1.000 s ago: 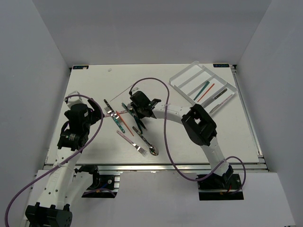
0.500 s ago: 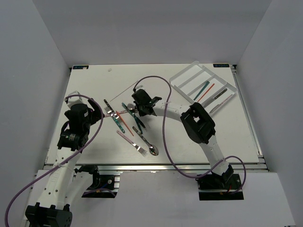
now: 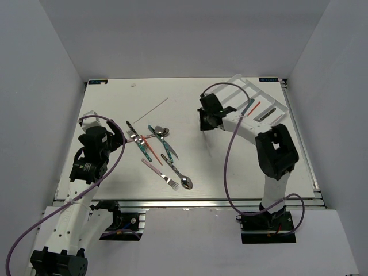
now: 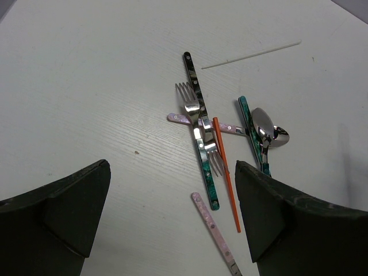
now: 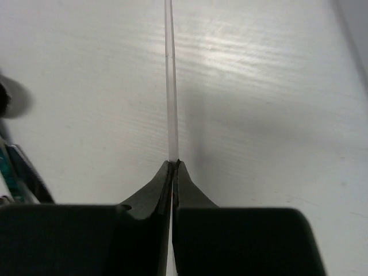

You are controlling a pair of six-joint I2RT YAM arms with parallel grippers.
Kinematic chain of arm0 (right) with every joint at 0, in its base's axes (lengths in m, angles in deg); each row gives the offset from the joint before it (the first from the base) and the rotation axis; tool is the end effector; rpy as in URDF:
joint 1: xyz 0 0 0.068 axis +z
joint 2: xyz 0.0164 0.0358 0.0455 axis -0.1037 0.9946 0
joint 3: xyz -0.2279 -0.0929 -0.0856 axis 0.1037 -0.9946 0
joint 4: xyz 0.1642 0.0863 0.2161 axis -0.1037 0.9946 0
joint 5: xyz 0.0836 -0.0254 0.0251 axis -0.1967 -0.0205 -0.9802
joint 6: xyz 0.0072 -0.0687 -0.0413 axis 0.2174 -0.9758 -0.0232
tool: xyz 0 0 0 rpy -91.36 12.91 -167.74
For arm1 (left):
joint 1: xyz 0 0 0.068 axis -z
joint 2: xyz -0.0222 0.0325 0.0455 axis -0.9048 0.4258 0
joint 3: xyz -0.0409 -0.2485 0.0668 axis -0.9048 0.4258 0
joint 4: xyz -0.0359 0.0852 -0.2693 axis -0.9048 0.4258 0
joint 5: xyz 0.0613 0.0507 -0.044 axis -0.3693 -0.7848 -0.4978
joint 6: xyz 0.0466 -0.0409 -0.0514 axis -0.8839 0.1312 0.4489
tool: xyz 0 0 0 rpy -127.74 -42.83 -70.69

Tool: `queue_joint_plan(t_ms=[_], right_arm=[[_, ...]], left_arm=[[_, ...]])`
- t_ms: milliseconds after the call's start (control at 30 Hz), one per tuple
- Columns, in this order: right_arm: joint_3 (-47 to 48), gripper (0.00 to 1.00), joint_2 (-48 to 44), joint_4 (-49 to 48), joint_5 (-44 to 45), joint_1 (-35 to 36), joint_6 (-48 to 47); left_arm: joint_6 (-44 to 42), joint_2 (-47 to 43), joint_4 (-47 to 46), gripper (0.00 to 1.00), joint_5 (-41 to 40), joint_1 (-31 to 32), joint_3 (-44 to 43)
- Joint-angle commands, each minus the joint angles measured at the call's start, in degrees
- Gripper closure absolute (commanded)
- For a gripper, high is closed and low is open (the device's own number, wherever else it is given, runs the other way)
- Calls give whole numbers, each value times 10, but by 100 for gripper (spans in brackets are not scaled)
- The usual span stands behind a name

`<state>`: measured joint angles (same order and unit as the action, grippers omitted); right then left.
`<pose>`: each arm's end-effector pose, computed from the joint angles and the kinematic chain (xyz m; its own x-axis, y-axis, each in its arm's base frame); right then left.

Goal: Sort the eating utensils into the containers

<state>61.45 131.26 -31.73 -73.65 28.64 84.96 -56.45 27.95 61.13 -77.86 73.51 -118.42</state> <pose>0.3905 0.2553 0.1521 -0.7457 -0.1203 -0.6553 -0.2384 0.9666 0.0938 0.2270 -0.0118 0.2785 -0.3908 -0.3734 -0.8414 -0.3485 0.9060 -0.2402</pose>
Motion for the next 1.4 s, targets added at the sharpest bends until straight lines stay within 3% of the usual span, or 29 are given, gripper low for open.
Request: queue_joint_plan(t_ms=[0, 167, 367, 667, 833, 1167, 1200, 1300, 1367], right_arm=[[-3, 100, -79, -20, -18, -45, 20], [-28, 100, -104, -57, 8, -171, 127], [22, 100, -51, -68, 31, -282, 231], [155, 99, 63, -35, 32, -328, 292], [140, 66, 64, -39, 37, -330, 298], [22, 62, -38, -117, -16, -312, 282], [15, 62, -47, -155, -58, -299, 237], [31, 40, -61, -138, -91, -214, 115], [47, 40, -61, -119, -91, -135, 61]], left_arm=[[-4, -9, -5, 2, 1, 2, 4], [-4, -10, -5, 2, 1, 2, 4], [-4, -8, -5, 2, 0, 3, 4], [-4, -3, -4, 2, -1, 3, 4], [-4, 0, -5, 2, 0, 2, 3], [-4, 1, -5, 2, 0, 2, 3], [-4, 1, -6, 2, 0, 3, 4], [-5, 6, -6, 2, 0, 3, 3], [-5, 7, -4, 2, -3, 2, 2]])
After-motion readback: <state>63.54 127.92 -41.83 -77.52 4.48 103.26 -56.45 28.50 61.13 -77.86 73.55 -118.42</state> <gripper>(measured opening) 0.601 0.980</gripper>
